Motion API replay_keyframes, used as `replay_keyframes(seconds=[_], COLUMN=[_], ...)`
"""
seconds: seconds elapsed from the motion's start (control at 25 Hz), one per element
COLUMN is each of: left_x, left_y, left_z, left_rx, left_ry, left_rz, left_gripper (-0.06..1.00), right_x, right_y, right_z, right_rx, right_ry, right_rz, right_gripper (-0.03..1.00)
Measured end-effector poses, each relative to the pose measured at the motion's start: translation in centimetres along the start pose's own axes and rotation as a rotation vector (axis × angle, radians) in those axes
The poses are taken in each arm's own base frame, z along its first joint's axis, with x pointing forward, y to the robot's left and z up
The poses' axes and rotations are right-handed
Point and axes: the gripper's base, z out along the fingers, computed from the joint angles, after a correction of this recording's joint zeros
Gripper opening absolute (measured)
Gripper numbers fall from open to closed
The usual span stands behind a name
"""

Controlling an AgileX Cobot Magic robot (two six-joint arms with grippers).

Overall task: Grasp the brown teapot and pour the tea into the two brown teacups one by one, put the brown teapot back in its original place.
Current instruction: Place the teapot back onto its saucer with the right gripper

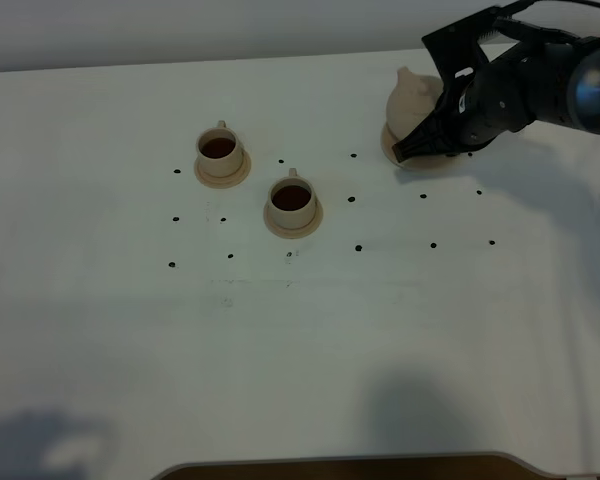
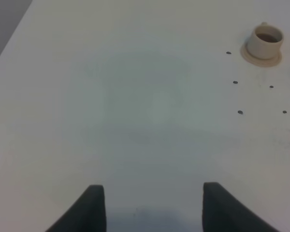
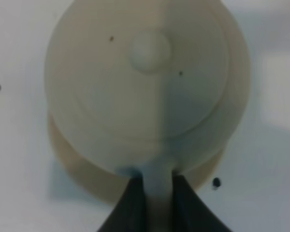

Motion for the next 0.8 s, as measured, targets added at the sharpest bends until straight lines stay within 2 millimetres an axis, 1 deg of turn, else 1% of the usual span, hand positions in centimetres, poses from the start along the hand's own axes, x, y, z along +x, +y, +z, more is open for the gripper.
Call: replay_keyframes(seconds=[0.12, 0.6, 0.72, 0.8], left_x=[0.00, 0.00, 0.00, 0.00], left_y=[0.00, 0.00, 0.00, 0.00], left_z=[0.00, 0.00, 0.00, 0.00], left_rx=[0.000, 0.000, 0.000, 0.000], left_ry=[0.000, 0.000, 0.000, 0.000], left_rz=[0.000, 0.000, 0.000, 0.000], left_gripper=[0.49, 0.49, 0.49, 0.49], right_x=[0.48, 0.58, 0.64, 0.75], right_y=[0.16, 0.29, 0.32, 0.32], right_z=[0.75, 0.75, 0.75, 0.70], right_rx=[-0.006, -0.019, -0.022, -0.022], right_ry=[0.021, 0.032, 0.040, 0.053], right_rz=[0.007, 0.045, 0.055, 0.058], right_gripper=[0.11, 0.12, 0.17, 0.25])
